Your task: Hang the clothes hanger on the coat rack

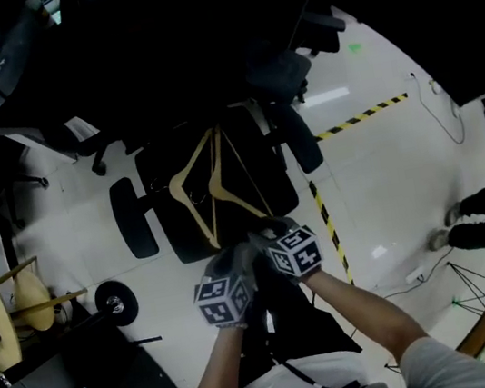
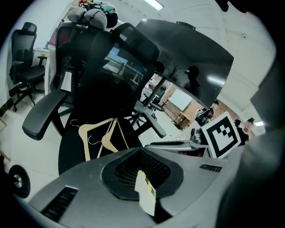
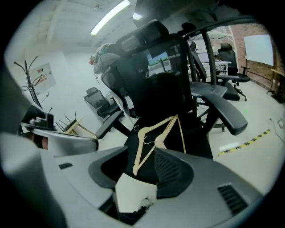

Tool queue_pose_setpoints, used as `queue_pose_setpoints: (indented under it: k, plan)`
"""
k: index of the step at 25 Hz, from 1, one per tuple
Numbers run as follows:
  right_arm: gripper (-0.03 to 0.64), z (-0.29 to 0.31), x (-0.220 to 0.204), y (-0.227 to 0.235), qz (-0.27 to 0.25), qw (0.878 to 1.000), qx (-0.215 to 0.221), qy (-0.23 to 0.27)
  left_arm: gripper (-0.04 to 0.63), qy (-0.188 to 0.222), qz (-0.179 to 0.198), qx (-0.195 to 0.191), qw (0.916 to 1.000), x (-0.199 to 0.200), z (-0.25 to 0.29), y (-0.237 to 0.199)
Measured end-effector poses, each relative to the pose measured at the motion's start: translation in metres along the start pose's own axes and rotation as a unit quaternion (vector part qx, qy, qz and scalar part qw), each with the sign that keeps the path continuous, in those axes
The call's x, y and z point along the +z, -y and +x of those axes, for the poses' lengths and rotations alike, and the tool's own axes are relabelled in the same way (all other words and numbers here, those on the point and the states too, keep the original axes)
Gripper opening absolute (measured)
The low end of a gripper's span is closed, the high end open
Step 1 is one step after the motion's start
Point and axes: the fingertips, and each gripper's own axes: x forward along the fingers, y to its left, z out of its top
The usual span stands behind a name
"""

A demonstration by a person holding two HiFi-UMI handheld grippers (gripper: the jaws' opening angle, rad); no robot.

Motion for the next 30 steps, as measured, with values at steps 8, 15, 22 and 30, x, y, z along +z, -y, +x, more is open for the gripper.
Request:
queue_pose_setpoints:
  k: [8,15,22,30]
  plan:
    - [0.232,0.087,-0.032,0.058,-0.037,0.996,-0.018,-0.077,-0.011,-0.035,-0.028,0.033,0.9984,-0.022,0.066,-0.042]
    - [0.232,0.148,-0.053,0.092,-0.061,0.990,-0.031,-0.125,-0.011,-0.047,-0.055,0.058,0.9957,-0.039,0.103,-0.073]
    - [0.232,0.185,-0.065,0.107,-0.070,0.985,-0.032,-0.153,-0.011,-0.061,-0.082,0.075,0.9919,-0.052,0.124,-0.095]
    - [0.212,0.213,-0.077,0.109,-0.084,0.982,-0.021,-0.170,-0.011,-0.070,-0.102,0.090,0.9882,-0.069,0.131,-0.114]
